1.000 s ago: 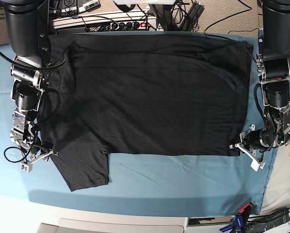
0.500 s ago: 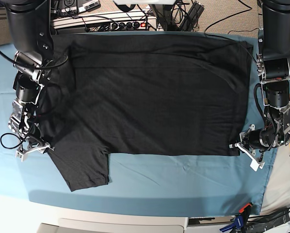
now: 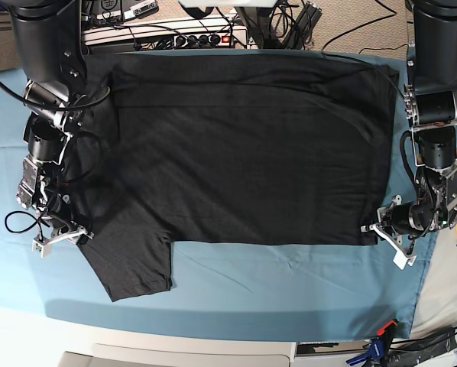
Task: Fold the T-shirt properly
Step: 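Grasp the hem corners with both grippers, then lift the hem with both grippers and fold it toward the shoulder edge, then lower the hem onto the shirt and open both grippers, then grasp the protruding sleeve near the right gripper with the right gripper, then fold the held sleeve inward onto the shirt body with the right gripper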
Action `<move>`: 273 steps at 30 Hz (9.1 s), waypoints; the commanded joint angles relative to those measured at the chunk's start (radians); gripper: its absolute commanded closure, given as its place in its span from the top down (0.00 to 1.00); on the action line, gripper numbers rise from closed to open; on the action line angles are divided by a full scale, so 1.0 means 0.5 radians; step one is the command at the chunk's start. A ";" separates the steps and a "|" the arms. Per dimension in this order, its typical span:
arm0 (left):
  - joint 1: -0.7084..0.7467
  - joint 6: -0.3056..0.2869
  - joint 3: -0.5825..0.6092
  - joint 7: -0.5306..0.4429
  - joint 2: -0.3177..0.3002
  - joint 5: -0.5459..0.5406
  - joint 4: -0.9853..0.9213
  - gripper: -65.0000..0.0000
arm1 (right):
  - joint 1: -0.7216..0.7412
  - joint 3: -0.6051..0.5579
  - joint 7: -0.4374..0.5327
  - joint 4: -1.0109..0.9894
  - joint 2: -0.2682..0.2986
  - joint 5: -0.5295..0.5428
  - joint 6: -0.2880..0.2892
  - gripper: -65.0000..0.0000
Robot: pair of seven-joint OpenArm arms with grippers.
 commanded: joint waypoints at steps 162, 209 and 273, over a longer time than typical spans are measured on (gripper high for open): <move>0.959 -0.518 -0.659 1.044 -0.713 -1.686 1.038 0.56 | -0.714 0.170 -0.594 1.199 0.274 0.689 0.429 0.51; 0.960 -0.518 -0.659 1.050 -0.703 -1.686 1.037 0.56 | -0.367 0.219 -0.629 0.664 0.047 0.587 0.356 0.00; 0.960 -0.518 -0.659 1.049 -0.703 -1.686 1.037 0.56 | -2.316 -0.143 -1.498 2.959 0.340 1.564 0.625 0.00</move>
